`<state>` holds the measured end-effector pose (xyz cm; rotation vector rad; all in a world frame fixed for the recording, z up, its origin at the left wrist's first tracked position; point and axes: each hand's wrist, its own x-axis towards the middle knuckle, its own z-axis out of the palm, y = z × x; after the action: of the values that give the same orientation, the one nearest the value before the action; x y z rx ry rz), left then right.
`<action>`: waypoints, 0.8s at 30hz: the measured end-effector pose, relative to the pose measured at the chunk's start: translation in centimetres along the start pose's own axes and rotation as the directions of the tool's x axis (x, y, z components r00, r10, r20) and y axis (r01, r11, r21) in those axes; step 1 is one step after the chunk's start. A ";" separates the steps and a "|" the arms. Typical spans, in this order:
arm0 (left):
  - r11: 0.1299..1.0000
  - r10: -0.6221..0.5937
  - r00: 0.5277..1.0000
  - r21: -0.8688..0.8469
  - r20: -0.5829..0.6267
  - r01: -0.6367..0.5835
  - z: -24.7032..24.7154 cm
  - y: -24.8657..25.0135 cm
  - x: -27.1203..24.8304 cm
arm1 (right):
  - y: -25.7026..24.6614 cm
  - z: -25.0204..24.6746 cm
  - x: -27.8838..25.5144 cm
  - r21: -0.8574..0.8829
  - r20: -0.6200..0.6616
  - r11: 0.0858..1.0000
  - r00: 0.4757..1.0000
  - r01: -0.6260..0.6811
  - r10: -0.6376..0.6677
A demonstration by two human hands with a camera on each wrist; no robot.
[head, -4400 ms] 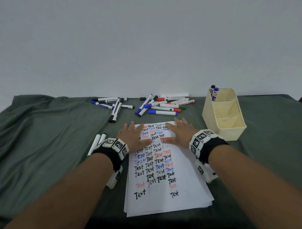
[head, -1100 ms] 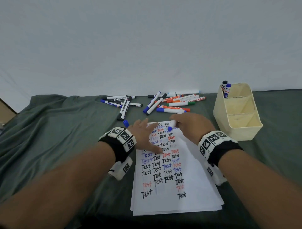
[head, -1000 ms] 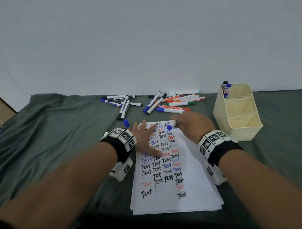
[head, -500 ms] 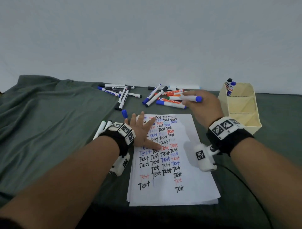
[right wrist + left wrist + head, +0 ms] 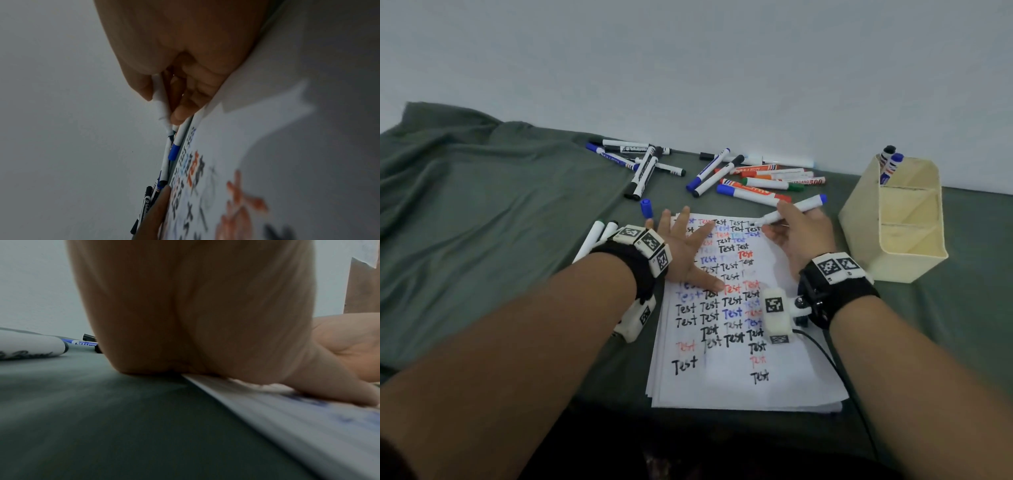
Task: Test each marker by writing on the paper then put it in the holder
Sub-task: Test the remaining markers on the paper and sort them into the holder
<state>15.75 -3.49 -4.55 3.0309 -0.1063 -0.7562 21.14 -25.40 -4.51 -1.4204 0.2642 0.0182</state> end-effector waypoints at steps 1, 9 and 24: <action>1.000 0.000 1.000 0.002 0.003 0.000 0.0 0.0 0.0 | 0.1 0.0 -0.1 -0.036 0.013 0.999 0.999 0.036 -0.036; 1.000 -0.001 1.000 -0.004 0.025 0.001 -0.2 0.1 -0.1 | 0.8 -0.4 -0.6 -0.262 0.111 0.939 0.974 0.221 -0.198; 1.000 -0.008 0.999 -0.006 0.035 0.008 -0.3 0.0 -0.2 | 1.4 -0.5 -0.1 -0.347 0.119 0.901 0.965 0.262 -0.235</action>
<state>15.71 -3.48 -4.18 3.0153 -0.0927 -0.8082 20.70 -25.64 -5.90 -1.8082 0.0130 -0.0955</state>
